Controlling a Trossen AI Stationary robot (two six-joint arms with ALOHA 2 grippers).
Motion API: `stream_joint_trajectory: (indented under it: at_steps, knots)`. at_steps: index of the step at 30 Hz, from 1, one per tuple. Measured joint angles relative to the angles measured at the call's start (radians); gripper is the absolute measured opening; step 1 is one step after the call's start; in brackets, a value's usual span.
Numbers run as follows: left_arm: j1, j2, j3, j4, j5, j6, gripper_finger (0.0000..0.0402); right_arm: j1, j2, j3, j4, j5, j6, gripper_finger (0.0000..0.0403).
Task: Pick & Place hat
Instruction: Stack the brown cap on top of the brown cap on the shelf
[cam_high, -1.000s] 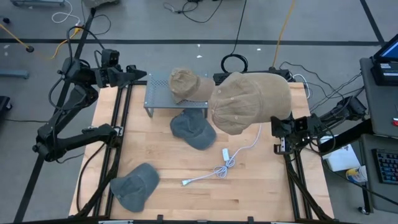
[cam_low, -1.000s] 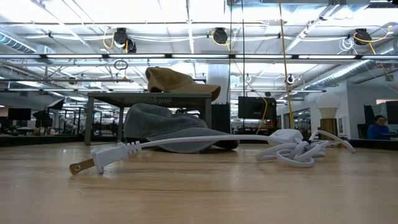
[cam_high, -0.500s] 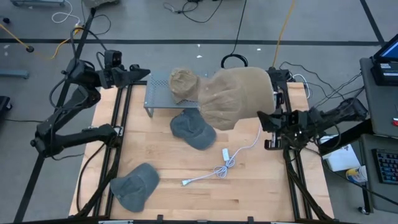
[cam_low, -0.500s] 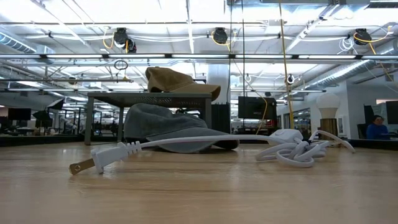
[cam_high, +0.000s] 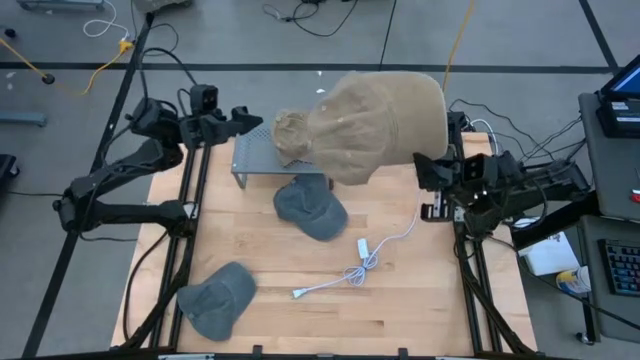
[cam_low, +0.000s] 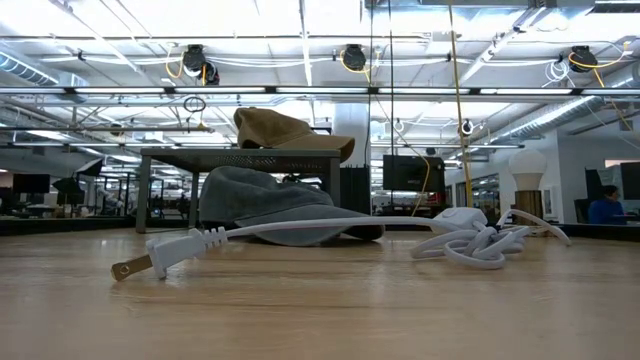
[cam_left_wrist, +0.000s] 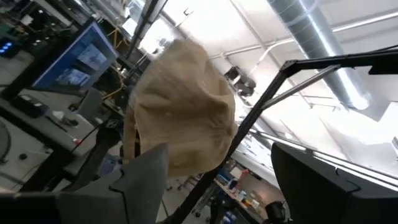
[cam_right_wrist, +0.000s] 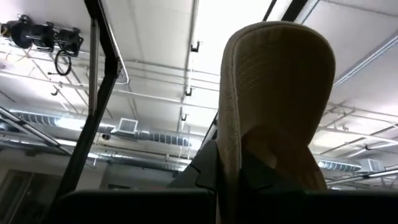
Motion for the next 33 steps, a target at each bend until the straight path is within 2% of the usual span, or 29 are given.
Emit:
stream_joint_trajectory:
  at_steps: [5,11,19,24,33]
  knots:
    - [-0.048,0.047,0.010,0.050,-0.037,0.007,0.0277,-0.029,0.058,0.058,-0.002,-0.025,0.023,0.0008]
    - [-0.117,0.116,0.128,0.044,-0.040,0.075,0.0267,-0.054,0.107,0.097,-0.002,-0.025,0.033,0.0008]
    - [-0.182,0.229,0.337,-0.154,-0.007,0.197,0.0276,-0.066,0.149,0.142,0.000,-0.076,0.060,0.0008]
    - [-0.218,0.292,0.414,-0.161,-0.003,0.212,0.0282,-0.066,0.150,0.143,0.000,-0.076,0.050,0.0008]
    - [-0.280,0.338,0.455,-0.165,-0.001,0.224,0.0283,-0.066,0.150,0.143,-0.003,-0.075,0.003,0.0008]
